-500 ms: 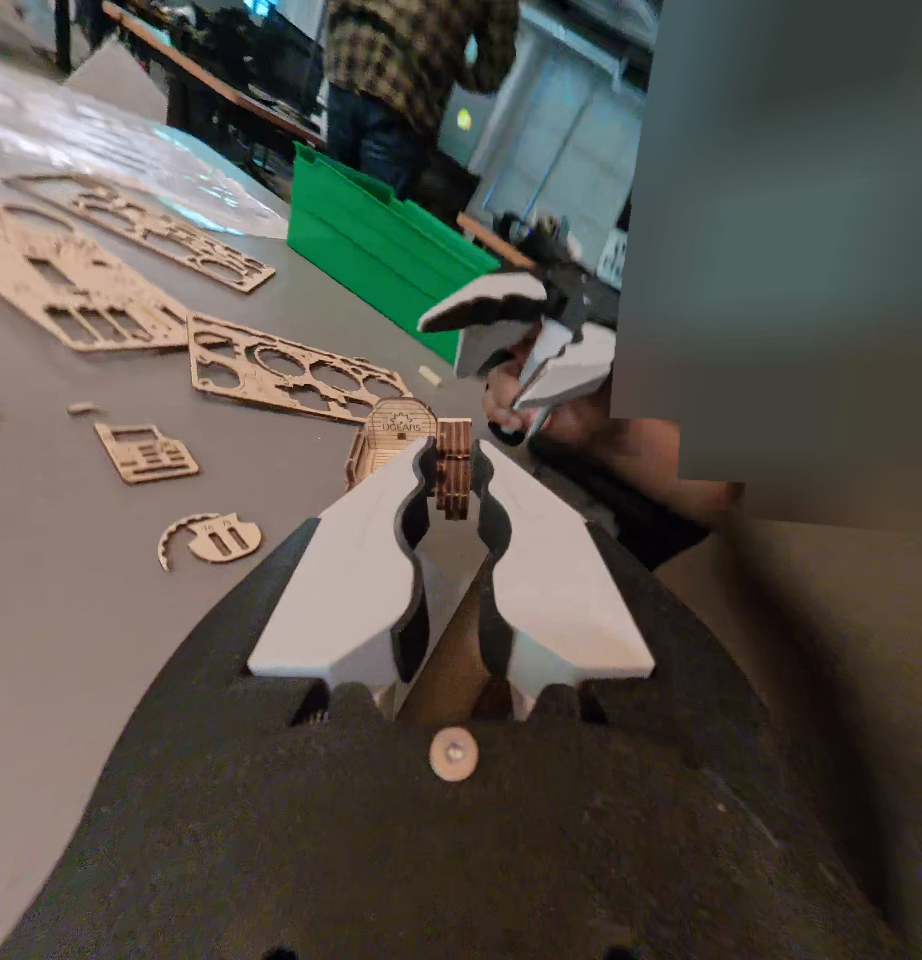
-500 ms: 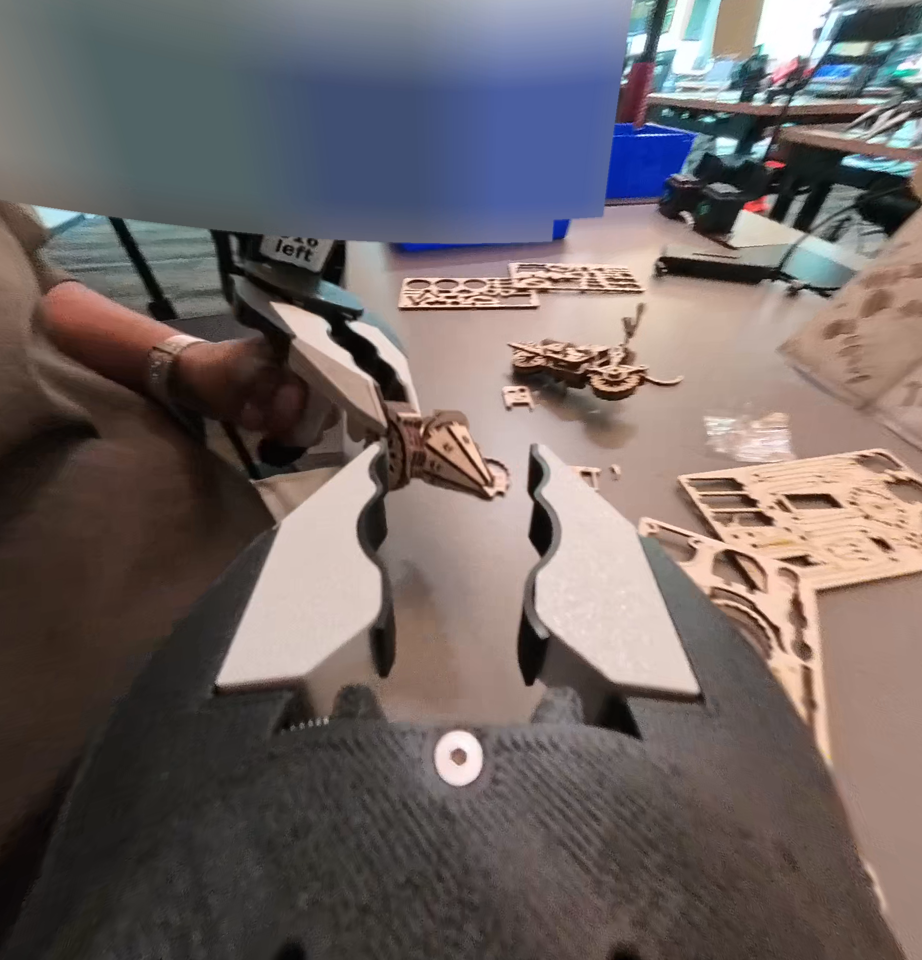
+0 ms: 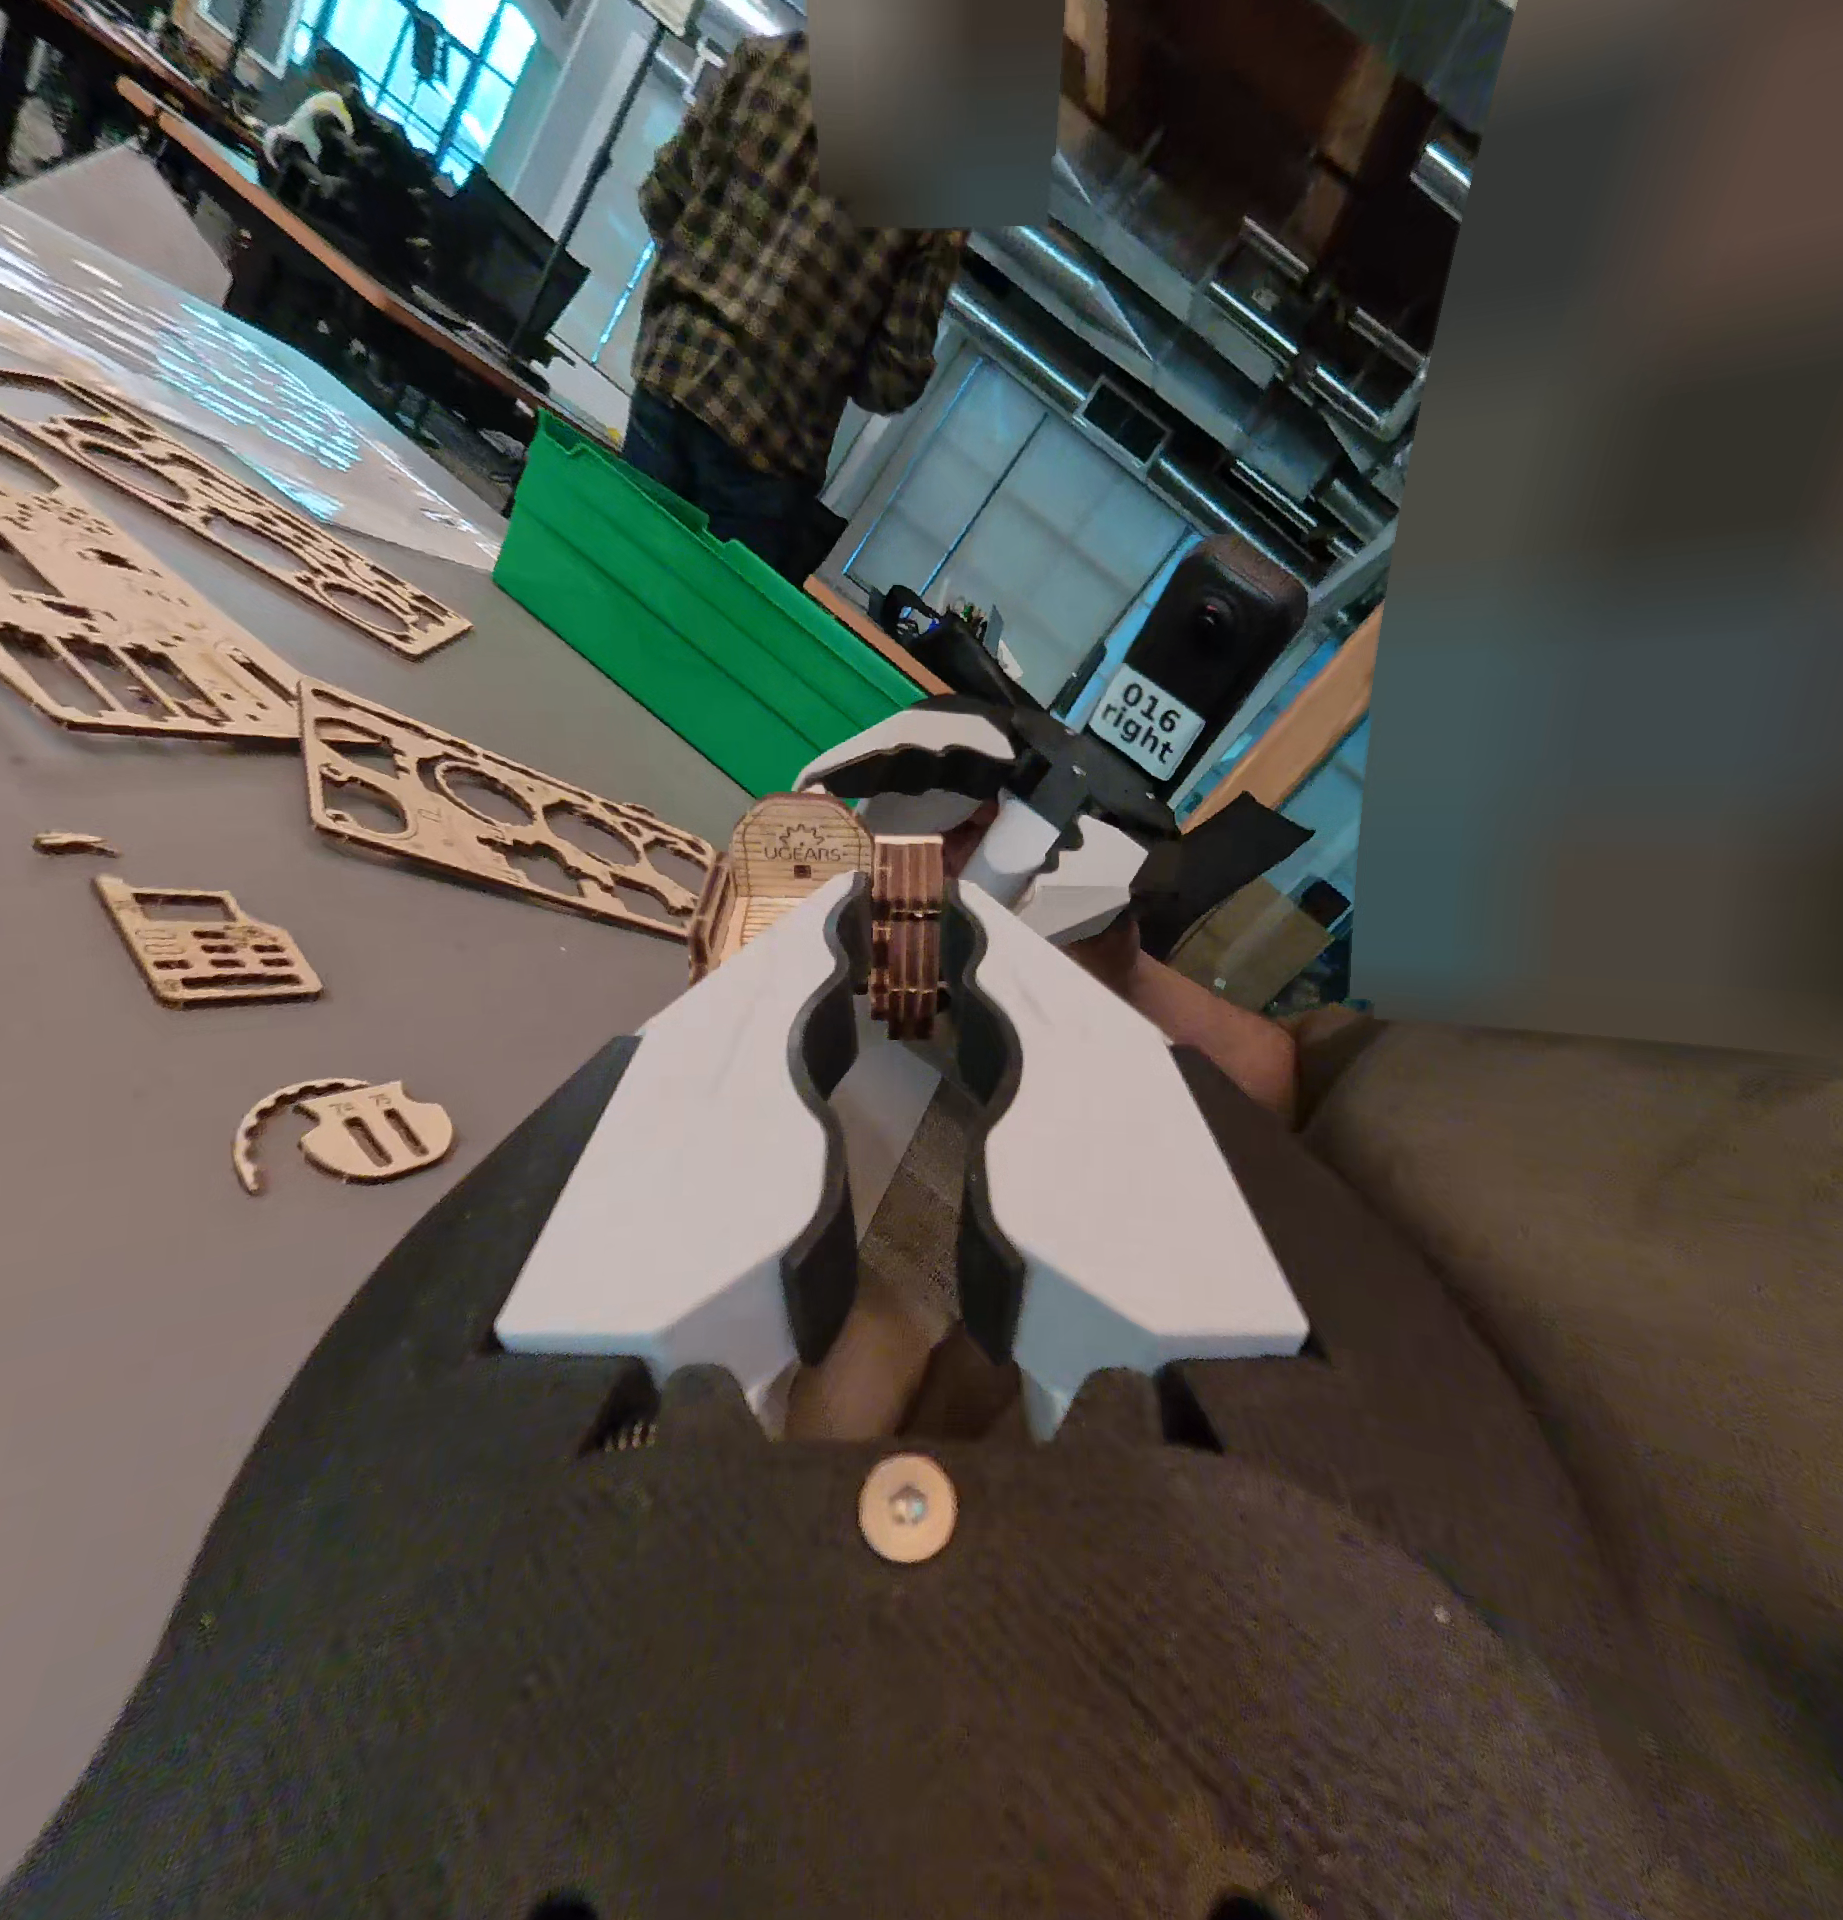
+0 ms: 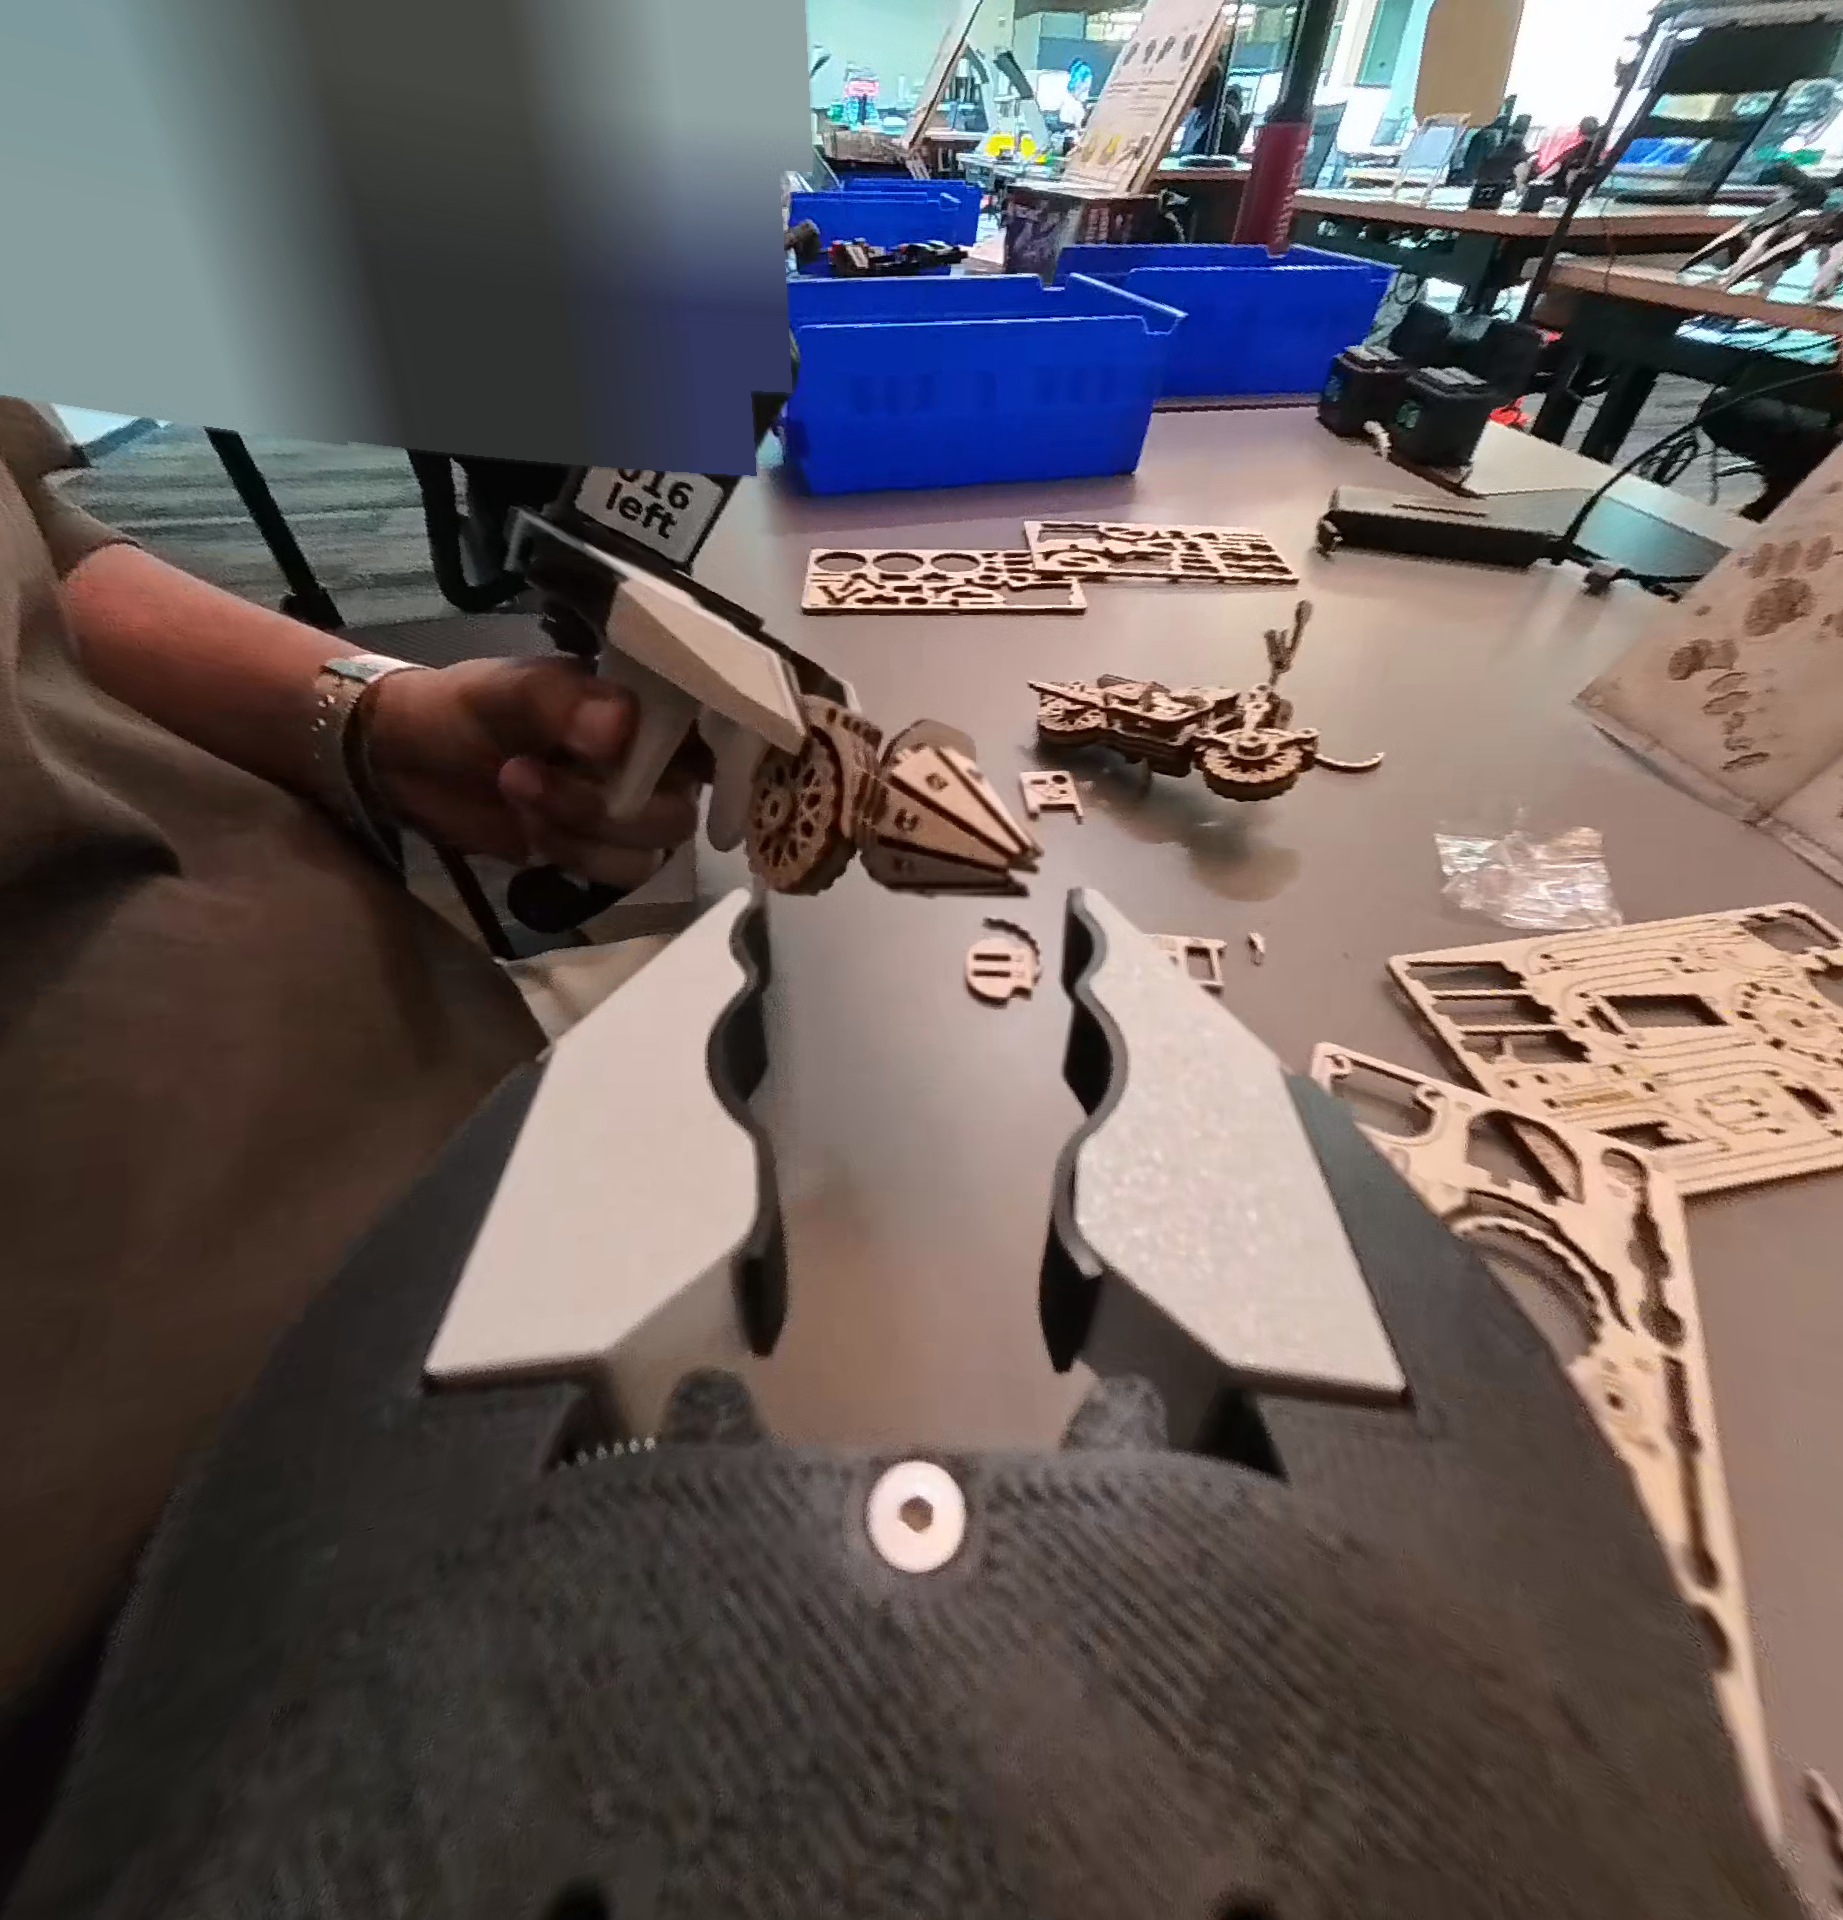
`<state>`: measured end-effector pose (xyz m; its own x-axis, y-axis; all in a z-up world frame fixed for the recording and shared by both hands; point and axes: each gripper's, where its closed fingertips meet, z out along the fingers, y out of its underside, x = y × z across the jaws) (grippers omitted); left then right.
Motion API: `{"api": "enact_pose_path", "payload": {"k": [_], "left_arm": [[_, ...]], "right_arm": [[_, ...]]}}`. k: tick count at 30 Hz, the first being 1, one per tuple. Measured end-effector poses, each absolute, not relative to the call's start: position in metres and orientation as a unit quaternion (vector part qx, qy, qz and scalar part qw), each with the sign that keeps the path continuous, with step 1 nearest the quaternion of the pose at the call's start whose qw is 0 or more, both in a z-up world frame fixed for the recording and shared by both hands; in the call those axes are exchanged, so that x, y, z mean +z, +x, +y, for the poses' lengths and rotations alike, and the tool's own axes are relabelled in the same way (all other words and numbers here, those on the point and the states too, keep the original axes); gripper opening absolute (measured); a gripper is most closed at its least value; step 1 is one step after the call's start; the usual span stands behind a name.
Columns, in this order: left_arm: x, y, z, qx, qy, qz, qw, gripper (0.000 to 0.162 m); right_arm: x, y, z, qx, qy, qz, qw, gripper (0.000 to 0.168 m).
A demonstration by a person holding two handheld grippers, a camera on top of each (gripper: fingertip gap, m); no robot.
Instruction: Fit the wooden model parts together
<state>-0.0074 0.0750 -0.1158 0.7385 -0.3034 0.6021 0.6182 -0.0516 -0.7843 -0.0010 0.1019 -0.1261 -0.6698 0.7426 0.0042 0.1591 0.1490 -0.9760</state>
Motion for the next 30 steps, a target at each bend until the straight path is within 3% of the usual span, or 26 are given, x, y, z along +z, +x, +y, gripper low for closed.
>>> {"api": "enact_pose_path", "payload": {"k": [15,30], "left_arm": [[-0.111,0.021,0.074,-0.378,-0.640,-0.054,0.667,0.009],[-0.110,0.028,0.072,-0.355,-0.653,-0.021,0.669,0.009]], "right_arm": [[-0.113,0.005,0.096,0.658,-0.333,-0.657,0.156,0.059],[-0.114,0.012,0.089,0.663,-0.317,-0.666,0.127,0.052]]}}
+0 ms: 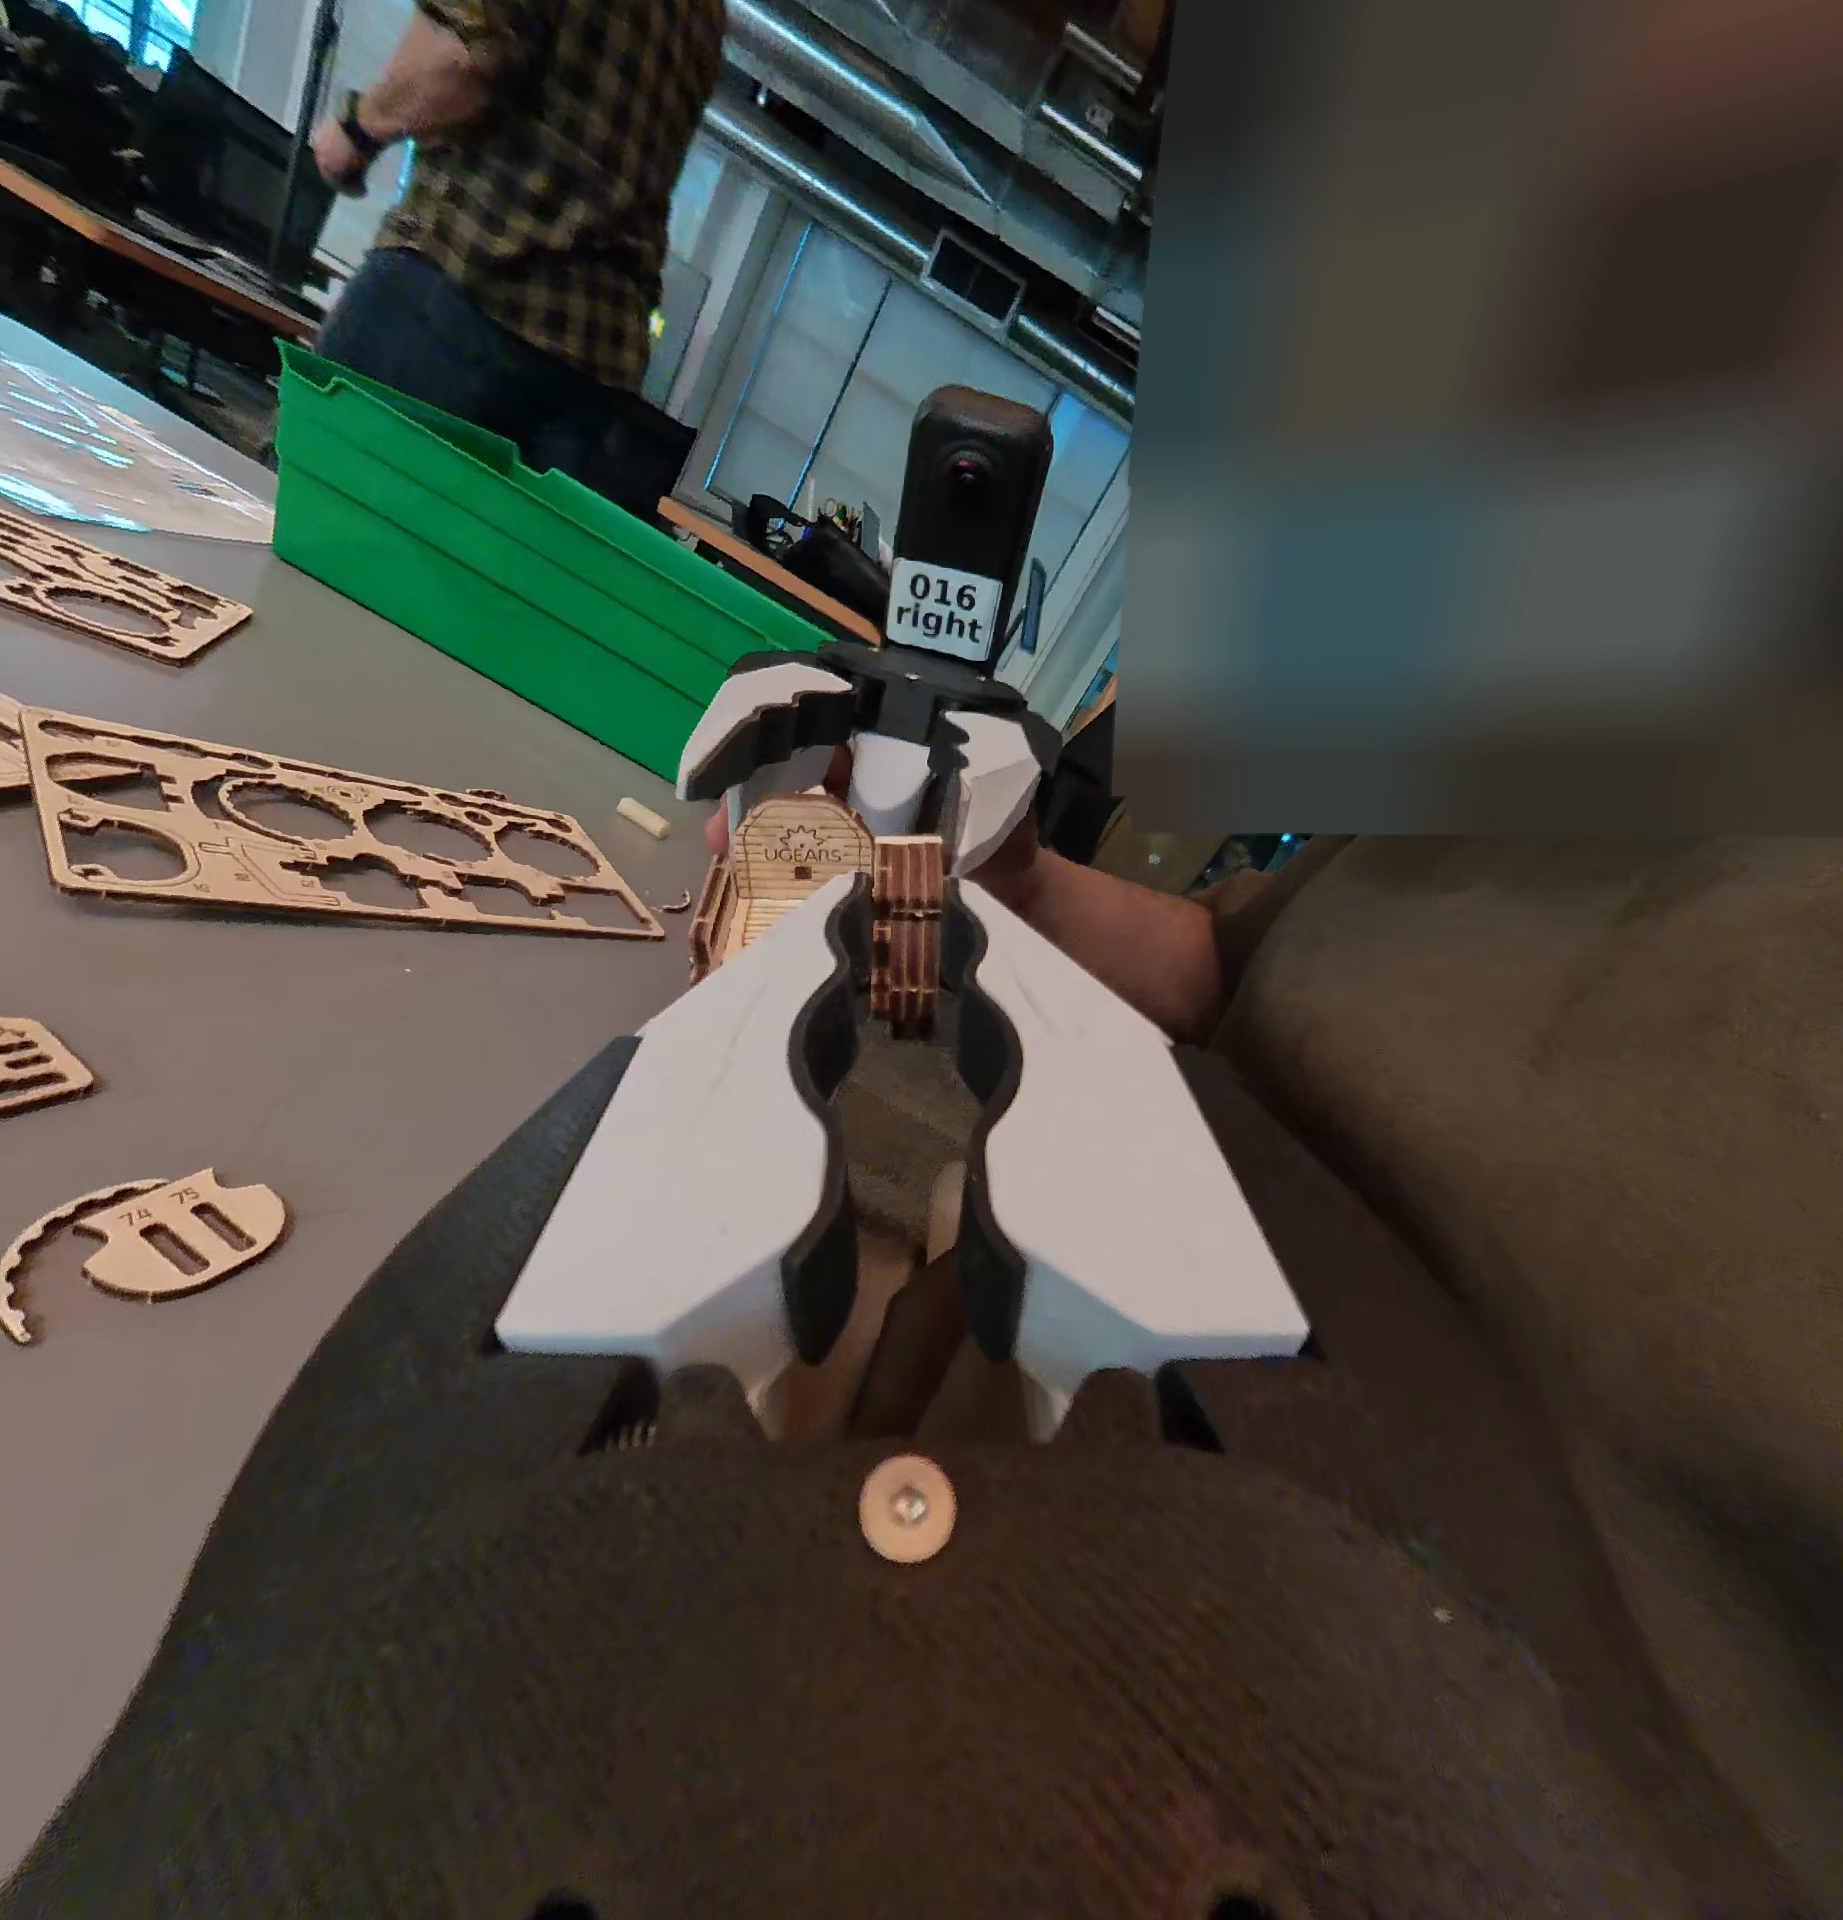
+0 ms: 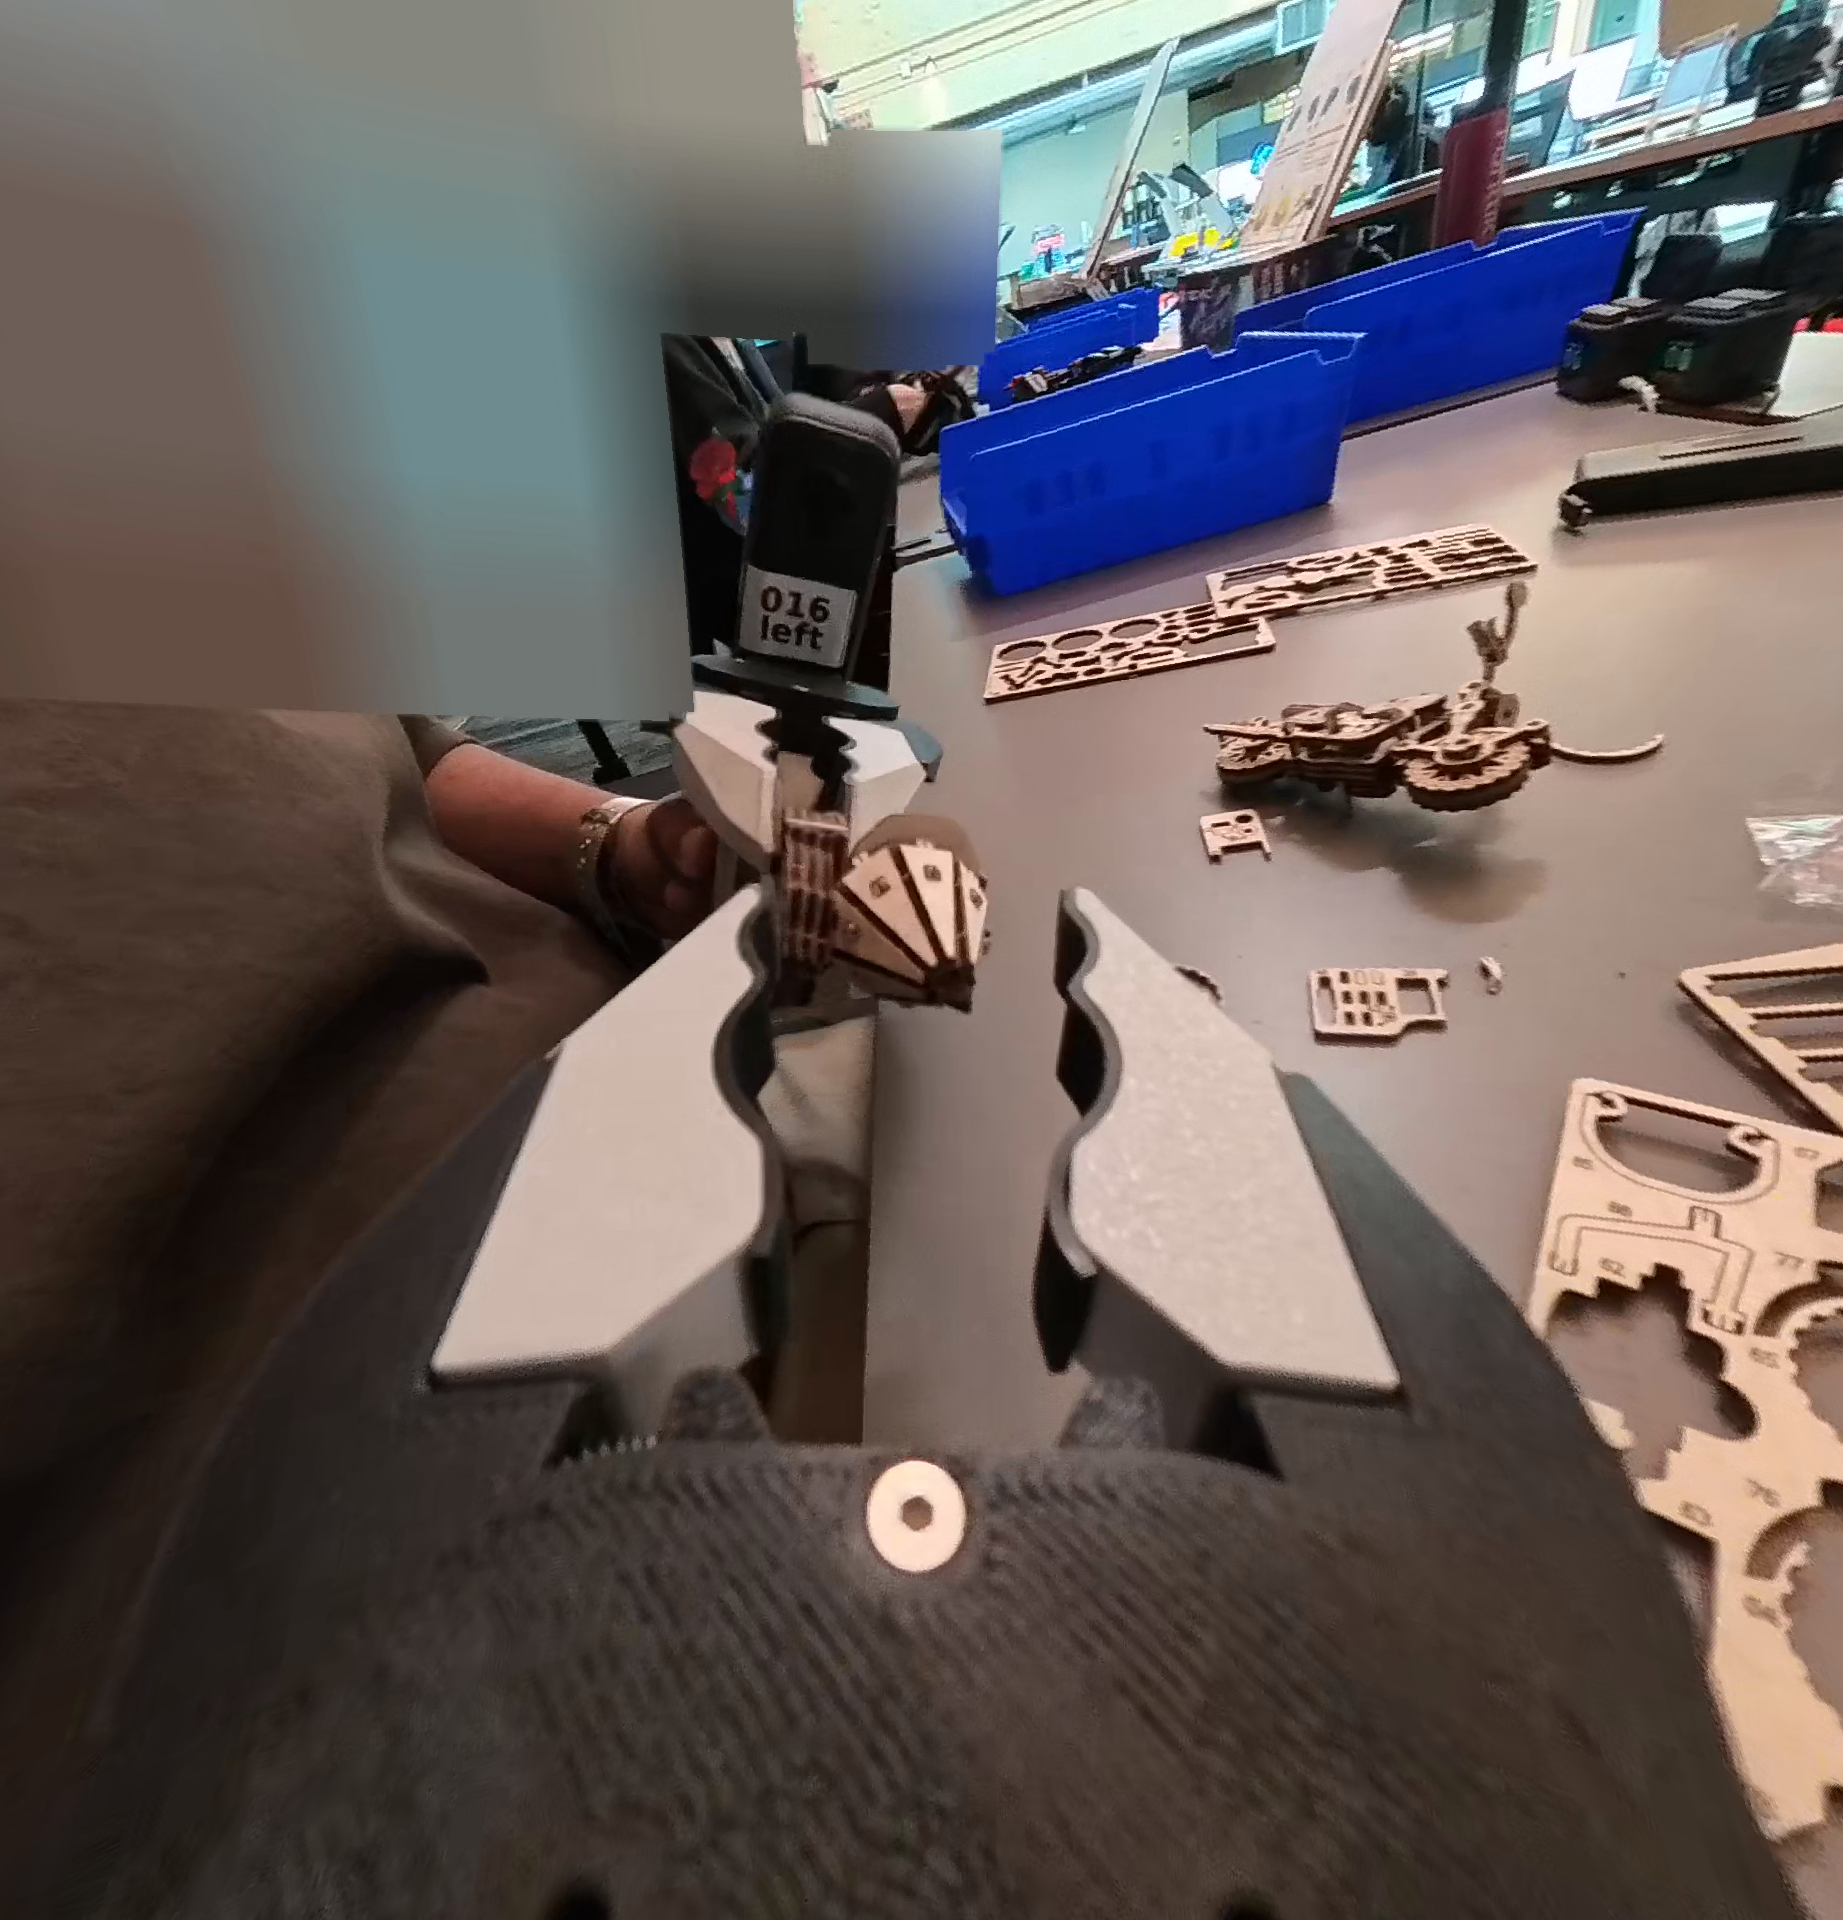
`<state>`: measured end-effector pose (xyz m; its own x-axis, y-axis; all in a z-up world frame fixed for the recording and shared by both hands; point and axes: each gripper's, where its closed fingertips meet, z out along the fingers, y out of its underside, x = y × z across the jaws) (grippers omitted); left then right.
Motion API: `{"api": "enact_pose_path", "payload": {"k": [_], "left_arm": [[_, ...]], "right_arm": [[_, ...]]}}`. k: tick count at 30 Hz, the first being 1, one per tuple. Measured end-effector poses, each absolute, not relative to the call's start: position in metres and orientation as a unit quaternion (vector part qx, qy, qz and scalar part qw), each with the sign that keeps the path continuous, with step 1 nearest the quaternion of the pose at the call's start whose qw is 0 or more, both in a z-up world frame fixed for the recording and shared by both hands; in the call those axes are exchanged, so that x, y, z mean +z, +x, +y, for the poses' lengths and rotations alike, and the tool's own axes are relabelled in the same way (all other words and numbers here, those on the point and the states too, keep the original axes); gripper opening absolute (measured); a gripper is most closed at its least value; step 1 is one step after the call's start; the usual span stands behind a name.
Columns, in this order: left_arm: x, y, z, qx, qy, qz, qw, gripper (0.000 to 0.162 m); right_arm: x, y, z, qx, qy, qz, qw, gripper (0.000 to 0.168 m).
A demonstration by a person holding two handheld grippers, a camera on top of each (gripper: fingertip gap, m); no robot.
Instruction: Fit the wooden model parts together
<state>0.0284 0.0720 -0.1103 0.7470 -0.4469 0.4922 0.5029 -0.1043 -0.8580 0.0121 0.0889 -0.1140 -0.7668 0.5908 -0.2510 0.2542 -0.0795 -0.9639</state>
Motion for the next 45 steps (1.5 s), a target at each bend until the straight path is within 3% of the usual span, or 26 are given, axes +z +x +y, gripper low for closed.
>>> {"api": "enact_pose_path", "payload": {"k": [13,33,39,45], "left_arm": [[-0.116,0.042,0.070,-0.322,-0.681,0.032,0.657,0.010],[-0.121,0.031,0.075,-0.330,-0.689,-0.013,0.645,0.016],[-0.119,0.024,0.075,-0.292,-0.696,-0.012,0.656,0.036],[-0.123,0.042,0.071,-0.220,-0.718,0.075,0.656,0.034]], "right_arm": [[-0.124,0.025,0.075,0.658,-0.306,-0.686,0.052,0.041],[-0.128,0.019,0.082,0.652,-0.334,-0.679,0.045,0.041],[-0.133,0.019,0.084,0.661,-0.371,-0.652,-0.026,0.041],[-0.148,0.022,0.086,0.637,-0.407,-0.649,-0.090,0.041]]}}
